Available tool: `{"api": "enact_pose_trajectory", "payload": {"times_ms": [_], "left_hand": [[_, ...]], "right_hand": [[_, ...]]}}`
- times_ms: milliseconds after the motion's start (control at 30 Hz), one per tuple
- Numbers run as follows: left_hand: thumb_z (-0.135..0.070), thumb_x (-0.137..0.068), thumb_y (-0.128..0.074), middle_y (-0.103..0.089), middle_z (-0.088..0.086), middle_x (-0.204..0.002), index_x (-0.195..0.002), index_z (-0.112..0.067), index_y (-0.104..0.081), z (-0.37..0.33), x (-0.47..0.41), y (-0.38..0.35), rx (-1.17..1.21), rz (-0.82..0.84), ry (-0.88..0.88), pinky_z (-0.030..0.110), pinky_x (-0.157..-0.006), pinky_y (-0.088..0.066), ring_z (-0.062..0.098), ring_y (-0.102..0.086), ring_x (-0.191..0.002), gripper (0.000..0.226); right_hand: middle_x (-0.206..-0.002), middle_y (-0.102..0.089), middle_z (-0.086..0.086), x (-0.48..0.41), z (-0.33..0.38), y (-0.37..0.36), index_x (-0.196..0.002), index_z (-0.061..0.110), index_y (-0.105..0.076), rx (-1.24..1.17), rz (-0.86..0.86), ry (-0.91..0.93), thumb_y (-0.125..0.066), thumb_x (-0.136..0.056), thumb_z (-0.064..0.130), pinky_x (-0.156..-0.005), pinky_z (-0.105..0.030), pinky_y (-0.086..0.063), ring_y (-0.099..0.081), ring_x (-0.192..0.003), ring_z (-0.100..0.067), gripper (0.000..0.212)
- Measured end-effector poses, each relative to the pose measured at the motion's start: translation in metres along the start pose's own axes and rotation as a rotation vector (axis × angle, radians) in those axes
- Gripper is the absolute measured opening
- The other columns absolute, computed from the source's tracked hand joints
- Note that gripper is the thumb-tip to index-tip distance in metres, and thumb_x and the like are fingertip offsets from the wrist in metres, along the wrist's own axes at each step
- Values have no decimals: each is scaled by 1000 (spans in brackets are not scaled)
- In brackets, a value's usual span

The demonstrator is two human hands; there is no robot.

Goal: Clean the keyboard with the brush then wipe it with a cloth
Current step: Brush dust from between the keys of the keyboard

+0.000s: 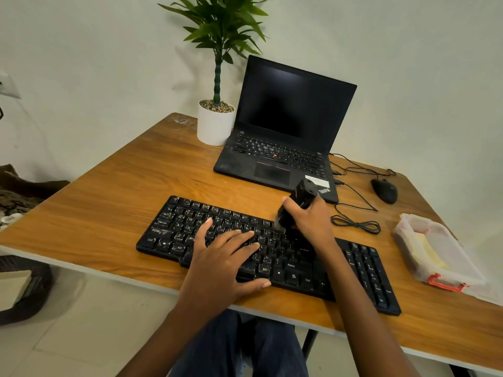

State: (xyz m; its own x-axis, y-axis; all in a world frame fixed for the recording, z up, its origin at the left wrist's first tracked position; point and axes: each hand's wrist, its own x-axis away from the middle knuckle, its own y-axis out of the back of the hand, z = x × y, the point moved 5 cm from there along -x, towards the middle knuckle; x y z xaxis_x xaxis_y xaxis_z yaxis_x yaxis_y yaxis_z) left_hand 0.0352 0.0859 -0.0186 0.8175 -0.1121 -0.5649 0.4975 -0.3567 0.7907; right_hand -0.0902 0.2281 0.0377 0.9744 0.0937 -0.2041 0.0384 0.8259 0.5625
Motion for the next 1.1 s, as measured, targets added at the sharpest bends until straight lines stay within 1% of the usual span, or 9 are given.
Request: {"api": "enact_pose_trajectory", "payload": {"times_ms": [100,200,367,500,567,633,733,967,1100], "left_hand": [[-74,-77,-43,-64,-7,-121,-107,-25,-70,-1,0,0,1,-9,-6,54,-110,-16,13,-60,-111,64],[-74,-78,-41,-65,-7,-120,-106,-24,-70,0,0,0,-5,-9,-1,54,-109,-18,13,-61,-110,65],[-74,-78,-41,-65,-7,-119,-106,-24,-70,0,0,-1,-5,-4,0,54,-109,-18,13,-61,-111,65],[-74,-77,-43,-65,-7,-120,-107,-24,-70,0,-1,-1,4,-5,-2,53,-110,-16,13,-60,-111,64],[-74,-76,-44,-65,-7,-120,-106,-24,-71,0,-1,0,5,-10,-4,53,-110,-16,13,-60,-110,64],[-73,-76,-45,-65,-7,-120,-106,-24,-71,-1,-1,1,4,-14,-8,53,-111,-15,13,-61,-110,63],[-74,-77,-43,-65,-7,-119,-106,-24,-71,-1,-1,1,8,-13,-2,52,-111,-15,13,-61,-110,64],[-74,-76,-44,-65,-7,-119,-105,-24,-71,0,-1,1,16,-13,6,51,-111,-14,13,-61,-110,64],[-73,-76,-44,-65,-7,-119,-105,-24,-71,-1,-2,1,16,-18,-3,52,-111,-14,13,-61,-110,63]], "right_hand": [[-75,-57,6,-2,-1,-2,-89,11,-54,-14,-15,29,-64,-84,30,-59,-17,-43,-56,-69,-6,22],[-72,-59,5,14,-2,-3,-77,16,-54,-10,41,40,-63,-85,27,-56,-15,-46,-59,-66,-7,16],[-78,-62,-2,29,-5,3,-78,15,-52,-77,175,-56,-62,-85,23,-54,-21,-49,-61,-72,-12,15],[-71,-61,2,4,-6,0,-80,8,-56,-2,74,-40,-61,-83,25,-55,-19,-47,-60,-65,-6,18],[-75,-63,0,-7,-5,-3,-87,6,-57,18,25,0,-61,-84,30,-57,-21,-46,-61,-69,-10,25],[-80,-64,-4,-10,-5,-7,-93,6,-56,7,19,25,-61,-84,33,-61,-24,-47,-61,-73,-14,30],[-75,-64,0,0,-4,-7,-86,7,-58,-18,39,52,-61,-86,30,-59,-18,-47,-61,-68,-9,23],[-80,-61,-3,19,-12,14,-79,14,-51,-80,115,-86,-61,-85,24,-61,-34,-53,-61,-74,-15,15],[-71,-61,5,5,-7,6,-73,16,-54,-66,57,-50,-59,-87,23,-57,-22,-49,-61,-67,-8,17]]}}
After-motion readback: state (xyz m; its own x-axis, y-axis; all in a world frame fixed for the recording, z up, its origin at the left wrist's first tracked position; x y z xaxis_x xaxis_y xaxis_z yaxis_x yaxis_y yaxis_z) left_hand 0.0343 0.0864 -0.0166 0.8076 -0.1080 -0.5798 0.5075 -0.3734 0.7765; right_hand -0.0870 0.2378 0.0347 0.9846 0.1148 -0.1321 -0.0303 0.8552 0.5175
